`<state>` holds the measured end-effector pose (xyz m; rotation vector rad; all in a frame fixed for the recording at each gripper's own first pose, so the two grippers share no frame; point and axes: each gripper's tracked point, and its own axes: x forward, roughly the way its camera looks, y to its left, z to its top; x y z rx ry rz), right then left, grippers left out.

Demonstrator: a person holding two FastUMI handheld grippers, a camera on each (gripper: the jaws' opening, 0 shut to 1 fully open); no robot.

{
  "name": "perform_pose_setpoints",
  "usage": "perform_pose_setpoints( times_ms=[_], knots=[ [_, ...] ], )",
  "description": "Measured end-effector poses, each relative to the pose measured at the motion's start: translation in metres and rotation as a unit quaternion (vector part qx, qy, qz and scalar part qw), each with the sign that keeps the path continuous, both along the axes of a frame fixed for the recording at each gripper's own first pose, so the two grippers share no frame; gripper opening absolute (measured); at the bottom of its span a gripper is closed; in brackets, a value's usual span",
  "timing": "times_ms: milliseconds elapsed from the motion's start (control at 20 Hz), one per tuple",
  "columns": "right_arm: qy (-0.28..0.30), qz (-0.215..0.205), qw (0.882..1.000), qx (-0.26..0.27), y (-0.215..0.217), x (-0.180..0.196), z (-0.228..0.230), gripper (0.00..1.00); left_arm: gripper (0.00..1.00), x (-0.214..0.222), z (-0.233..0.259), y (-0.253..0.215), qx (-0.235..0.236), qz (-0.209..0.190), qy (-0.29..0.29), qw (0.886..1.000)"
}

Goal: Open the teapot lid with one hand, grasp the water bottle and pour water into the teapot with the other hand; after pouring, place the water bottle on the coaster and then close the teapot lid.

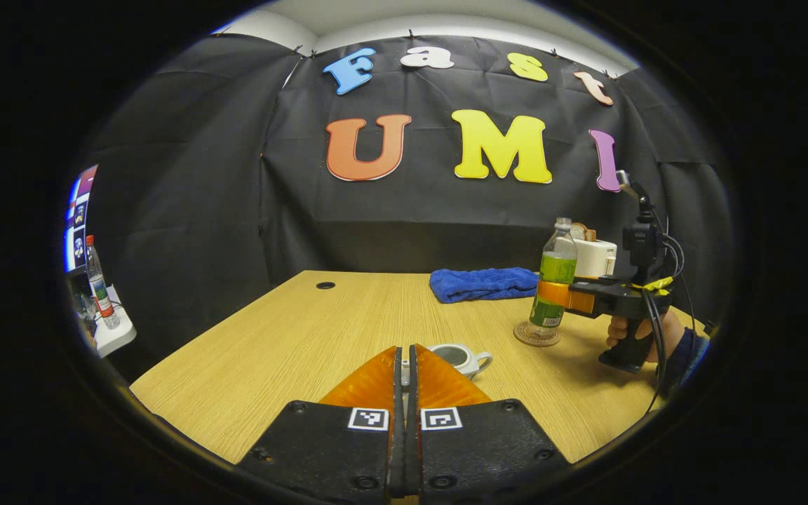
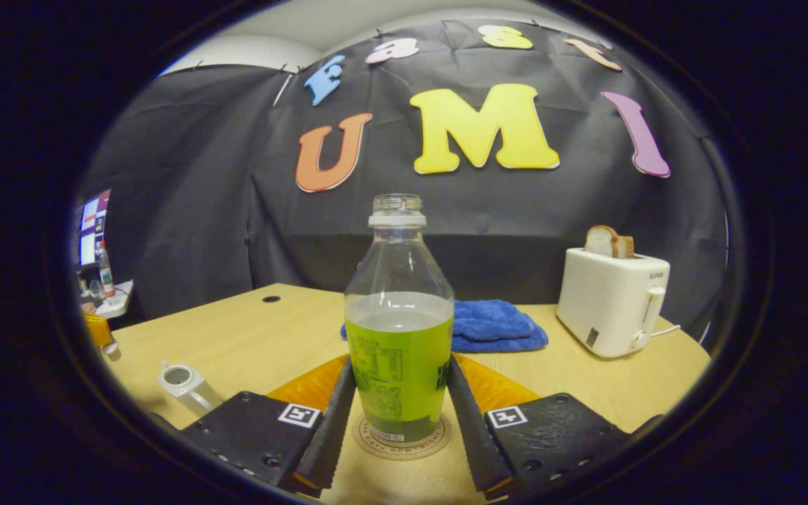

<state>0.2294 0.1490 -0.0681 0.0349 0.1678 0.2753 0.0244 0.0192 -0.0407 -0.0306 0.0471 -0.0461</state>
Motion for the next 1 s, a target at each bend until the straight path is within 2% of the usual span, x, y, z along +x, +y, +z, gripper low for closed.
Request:
perform_pose_setpoints(
  times_ms=[100, 300, 500, 650, 800, 1000],
  knots=[
    [-0.009, -0.003, 1.000, 0.010, -0.002, 0.002, 0.002, 0.75, 0.03, 0.001, 0.000, -0.001, -0.002, -0.002, -0.001, 1.000],
    [0.005, 0.016, 1.000, 0.026, 0.004, -0.006, -0.002, 0.78, 0.03, 0.002, -0.003, -0.004, 0.004, -0.001, 0.004, 1.000],
    [0.014, 0.006, 1.000, 0.012, -0.006, -0.022, 0.001, 0.84, 0.03, 0.002, -0.001, -0.006, 0.014, 0.000, 0.005, 1.000],
    [0.016, -0.001, 1.000, 0.007, -0.021, -0.048, 0.004, 0.84, 0.03, 0.005, 0.008, -0.011, 0.019, -0.002, -0.004, 1.000],
    [0.010, -0.033, 0.999, -0.004, -0.054, -0.077, 0.003, 0.84, 0.03, 0.012, 0.018, -0.018, 0.013, -0.009, -0.008, 1.000],
    [-0.002, -0.034, 0.999, -0.001, -0.081, -0.123, 0.005, 0.84, 0.03, 0.028, 0.030, -0.027, 0.013, -0.009, -0.017, 1.000]
  ],
)
